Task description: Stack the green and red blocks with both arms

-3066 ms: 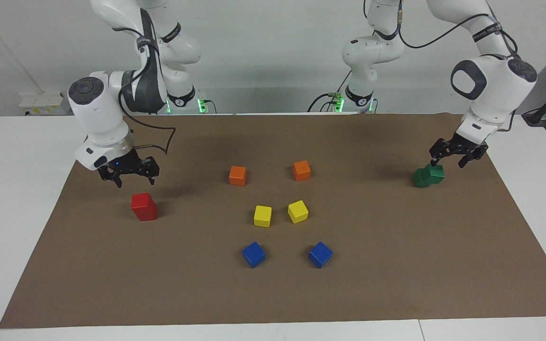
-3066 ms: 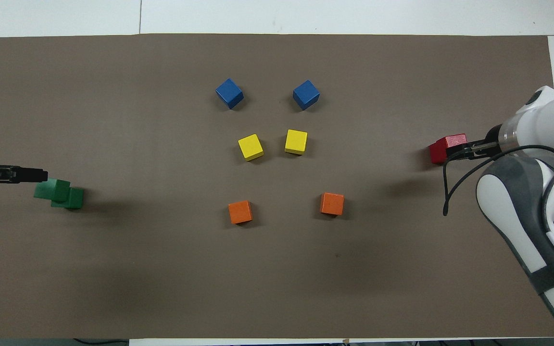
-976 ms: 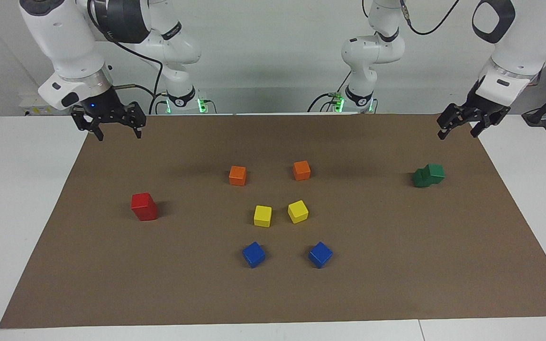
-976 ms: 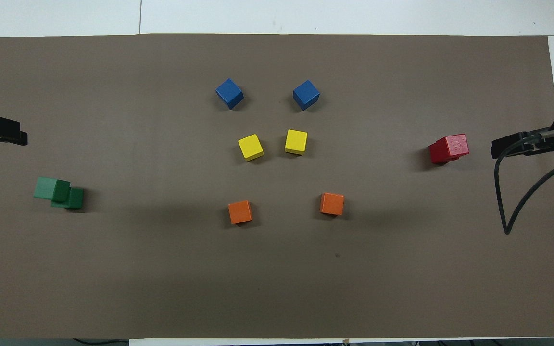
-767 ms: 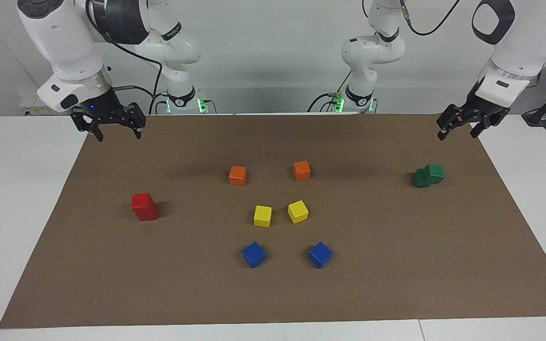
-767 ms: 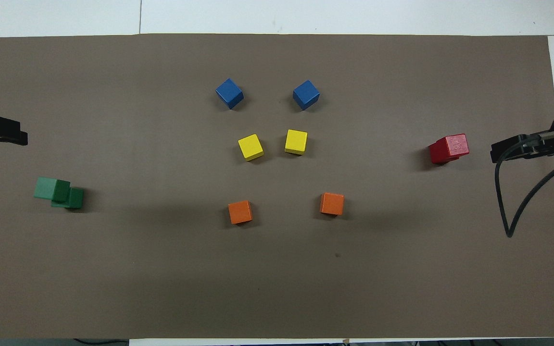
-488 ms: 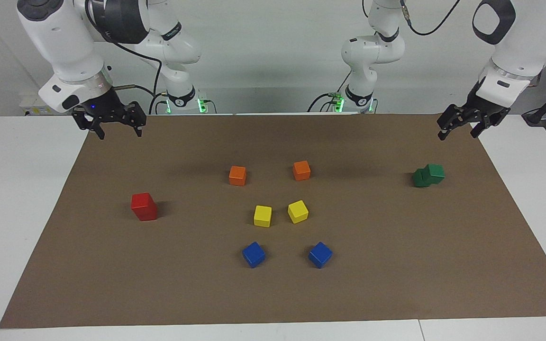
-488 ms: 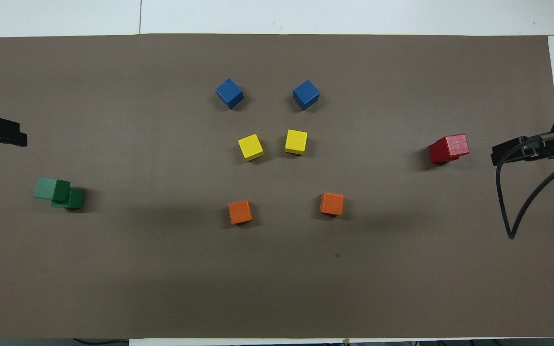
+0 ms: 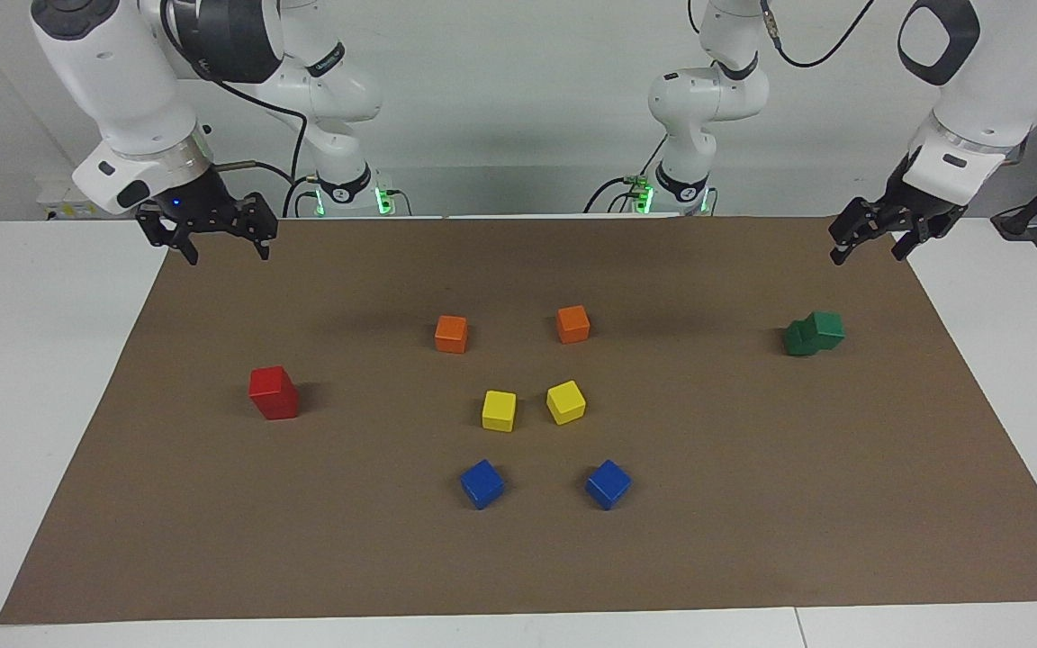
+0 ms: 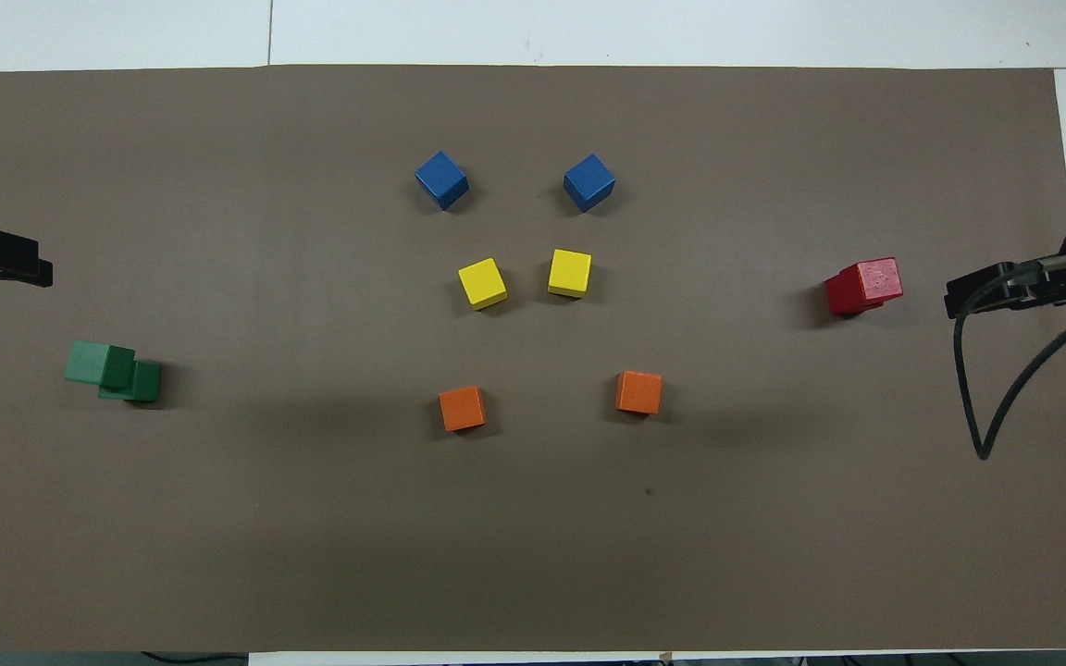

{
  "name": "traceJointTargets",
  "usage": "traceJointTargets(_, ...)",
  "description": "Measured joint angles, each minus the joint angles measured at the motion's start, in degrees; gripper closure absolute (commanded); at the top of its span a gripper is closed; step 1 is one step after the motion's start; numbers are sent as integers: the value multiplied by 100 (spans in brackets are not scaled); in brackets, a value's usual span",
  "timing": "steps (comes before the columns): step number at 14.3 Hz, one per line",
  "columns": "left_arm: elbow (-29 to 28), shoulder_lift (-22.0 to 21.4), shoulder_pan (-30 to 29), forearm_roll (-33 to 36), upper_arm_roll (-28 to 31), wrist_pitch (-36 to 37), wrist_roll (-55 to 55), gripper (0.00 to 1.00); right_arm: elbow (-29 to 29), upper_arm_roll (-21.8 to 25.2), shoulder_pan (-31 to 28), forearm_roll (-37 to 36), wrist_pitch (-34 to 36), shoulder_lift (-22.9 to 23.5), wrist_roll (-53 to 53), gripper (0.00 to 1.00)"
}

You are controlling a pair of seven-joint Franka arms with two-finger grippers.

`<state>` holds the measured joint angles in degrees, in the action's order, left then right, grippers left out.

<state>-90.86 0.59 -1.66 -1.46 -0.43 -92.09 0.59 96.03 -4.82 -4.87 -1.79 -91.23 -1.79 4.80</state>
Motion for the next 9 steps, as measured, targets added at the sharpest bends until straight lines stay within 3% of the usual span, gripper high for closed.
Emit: traceJointTargets(9,0,0,14,2,-16,5,0,0,0,0,0,7,13,1,-101,0)
